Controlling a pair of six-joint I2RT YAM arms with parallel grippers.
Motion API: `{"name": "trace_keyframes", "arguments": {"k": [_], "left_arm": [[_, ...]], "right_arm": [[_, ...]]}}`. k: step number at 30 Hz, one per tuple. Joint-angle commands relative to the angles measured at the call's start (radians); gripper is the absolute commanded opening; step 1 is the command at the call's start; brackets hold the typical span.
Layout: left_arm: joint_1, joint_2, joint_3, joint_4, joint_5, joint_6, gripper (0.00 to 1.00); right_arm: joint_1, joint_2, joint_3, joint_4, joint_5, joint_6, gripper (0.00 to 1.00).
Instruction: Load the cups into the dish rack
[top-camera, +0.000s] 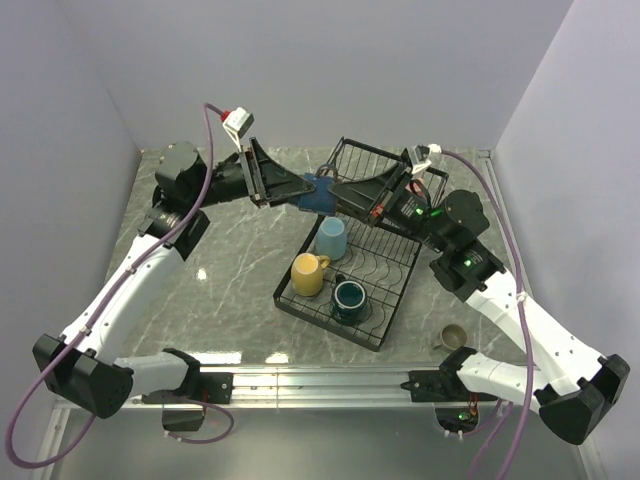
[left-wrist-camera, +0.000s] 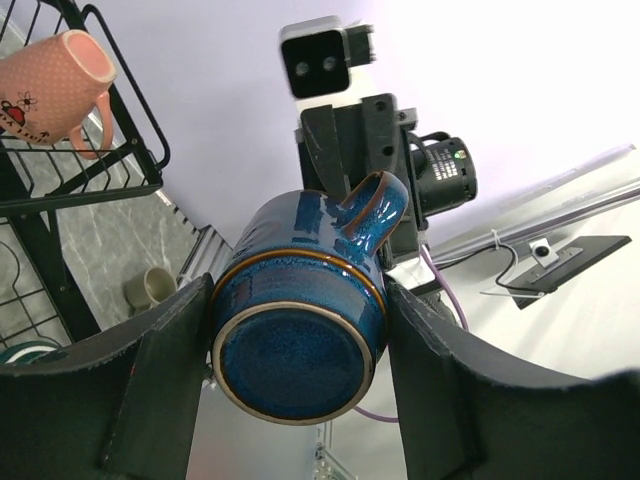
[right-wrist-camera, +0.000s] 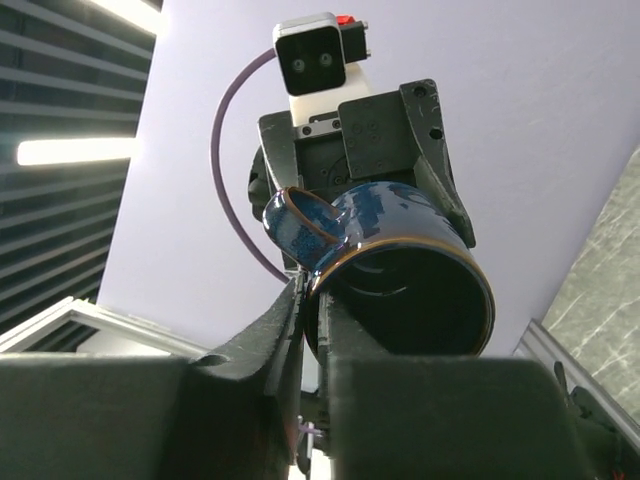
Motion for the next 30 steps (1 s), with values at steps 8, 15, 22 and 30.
{"name": "trace_keyframes", "arguments": {"k": [8,15,22,30], "left_arm": [[-0.007,0.095,0.208,-0.158,-0.013,0.121,0.0],[-0.019,0.272,0.505,-0.483,-0.2,0.345,0.0],[-0.134,0.618,0.943,-0.819,-0.542,0.575,0.0],[-0.238,0.781,1.031,-0.972,-0.886,0.726,0.0]], "right_arm": [[-0.036,-0.063,0.161,-0.297,0.136,-0.218,0.82],[-0.059,-0.124,0.304,-0.797,0.364,-0.394,0.85],[-0.06,-0.161,0.413,-1.098,0.514,-0.485,0.84],[-0.06,-0.238,0.393,-1.208,0.55,-0.488,0.82]]}}
